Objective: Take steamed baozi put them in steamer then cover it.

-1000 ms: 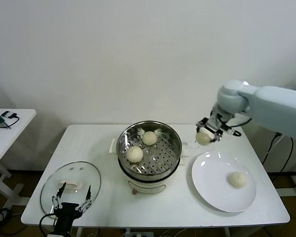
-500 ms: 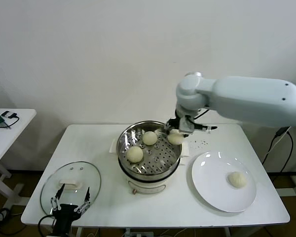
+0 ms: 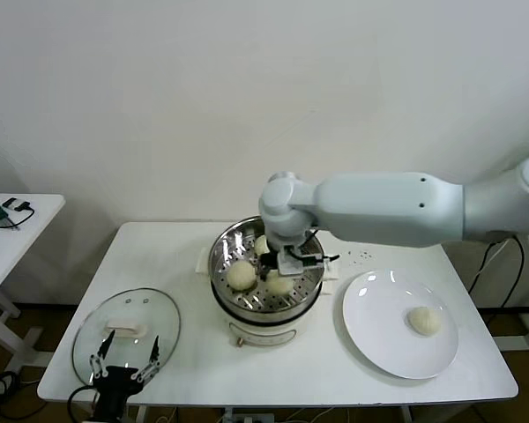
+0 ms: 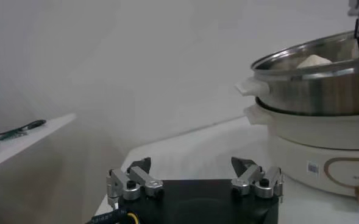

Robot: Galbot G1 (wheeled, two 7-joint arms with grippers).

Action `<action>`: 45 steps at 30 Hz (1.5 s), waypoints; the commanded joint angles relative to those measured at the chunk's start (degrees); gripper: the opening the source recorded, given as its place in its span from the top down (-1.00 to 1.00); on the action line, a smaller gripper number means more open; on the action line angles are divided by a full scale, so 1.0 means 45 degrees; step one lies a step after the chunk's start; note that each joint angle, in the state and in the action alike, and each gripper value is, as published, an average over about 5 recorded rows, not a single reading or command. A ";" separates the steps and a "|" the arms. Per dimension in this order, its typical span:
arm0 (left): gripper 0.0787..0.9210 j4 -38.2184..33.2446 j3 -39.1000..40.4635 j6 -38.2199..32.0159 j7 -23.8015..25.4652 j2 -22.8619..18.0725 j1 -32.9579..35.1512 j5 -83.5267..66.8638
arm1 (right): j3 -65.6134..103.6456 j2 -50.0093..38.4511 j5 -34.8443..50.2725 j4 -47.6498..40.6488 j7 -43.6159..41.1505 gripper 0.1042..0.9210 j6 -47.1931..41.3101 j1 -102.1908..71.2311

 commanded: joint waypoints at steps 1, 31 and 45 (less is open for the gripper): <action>-0.77 0.0056 -0.0018 -0.0010 -0.0001 0.0048 -0.0013 -0.0033 | -0.0070 0.0689 0.0111 -0.0141 -0.0011 -0.41 0.0158 -0.0679; -0.77 -0.0146 0.0120 0.0100 0.0027 0.0233 -0.0161 0.0161 | -0.0642 -0.3572 0.3118 -0.2342 0.1851 -0.76 -0.2567 0.2619; -0.77 -0.0213 0.0073 0.0062 0.0026 0.0236 -0.0109 0.0182 | -0.1893 -0.8909 0.7178 -0.0877 0.1069 -0.76 -0.9182 0.0976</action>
